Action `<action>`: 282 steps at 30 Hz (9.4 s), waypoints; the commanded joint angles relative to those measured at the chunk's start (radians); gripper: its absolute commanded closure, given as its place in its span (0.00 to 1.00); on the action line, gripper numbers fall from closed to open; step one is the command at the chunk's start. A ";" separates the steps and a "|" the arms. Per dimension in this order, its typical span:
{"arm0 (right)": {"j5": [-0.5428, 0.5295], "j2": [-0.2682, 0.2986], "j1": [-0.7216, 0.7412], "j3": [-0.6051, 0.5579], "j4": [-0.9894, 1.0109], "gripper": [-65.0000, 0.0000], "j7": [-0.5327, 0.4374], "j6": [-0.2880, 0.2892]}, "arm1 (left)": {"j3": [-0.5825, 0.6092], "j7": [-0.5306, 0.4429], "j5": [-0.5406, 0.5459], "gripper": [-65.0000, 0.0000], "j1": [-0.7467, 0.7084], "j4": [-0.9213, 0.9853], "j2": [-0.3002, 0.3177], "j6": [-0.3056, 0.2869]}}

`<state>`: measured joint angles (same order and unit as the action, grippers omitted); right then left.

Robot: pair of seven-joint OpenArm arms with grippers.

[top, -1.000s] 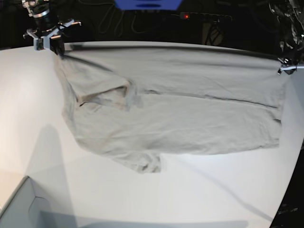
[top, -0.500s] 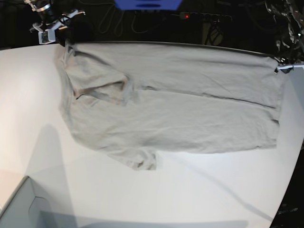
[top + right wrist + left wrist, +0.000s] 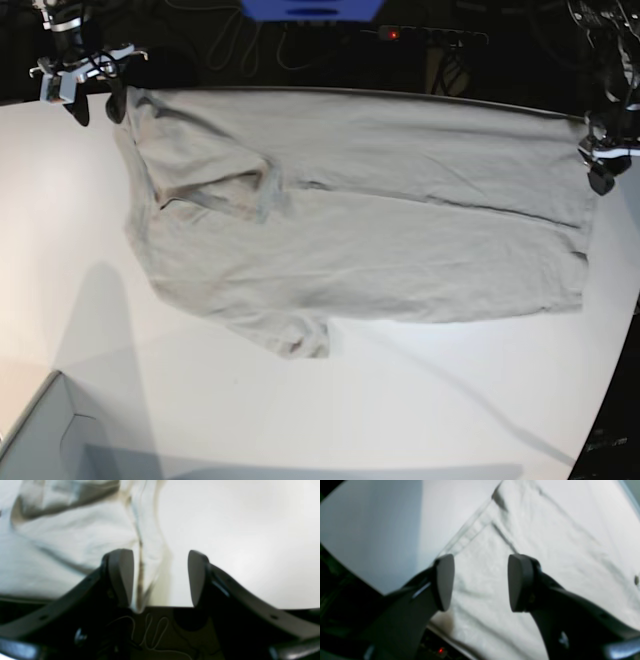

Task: Layout the t-shirt on the table in an organized manner, then fold the t-shirt properly
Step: 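Release the shirt and move both grippers to the hem corners, then grasp the shirt hem corners with both grippers, then fold the held hem over toward the collar with both grippers, then release with the right gripper and move it to the shirt's side edge, then grasp the folded shirt's side edge with the right gripper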

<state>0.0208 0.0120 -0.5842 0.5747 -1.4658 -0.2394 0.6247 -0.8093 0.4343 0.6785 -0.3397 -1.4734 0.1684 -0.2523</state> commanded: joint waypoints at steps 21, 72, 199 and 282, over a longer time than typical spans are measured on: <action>0.163 -0.053 0.379 -0.069 -0.011 0.47 0.157 0.025 | 0.109 -0.065 -0.345 0.48 0.736 0.672 0.165 -0.012; 0.175 0.182 0.929 -0.264 0.650 0.40 0.229 0.027 | 0.172 -0.414 -0.638 0.48 0.908 1.216 0.216 -0.006; 0.175 -0.001 0.340 -0.118 -0.168 0.57 0.211 0.073 | 0.172 -0.203 -0.411 0.46 0.723 0.940 0.213 -0.014; 0.175 0.101 1.091 -0.338 0.831 0.41 0.420 0.031 | 0.167 -0.091 -0.572 1.00 0.836 1.040 0.236 -0.011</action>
<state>0.2100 0.1051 0.4744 0.2352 -0.6174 0.2054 0.6647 -0.6399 0.3519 0.1051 0.4747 -0.4202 0.3847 -0.2588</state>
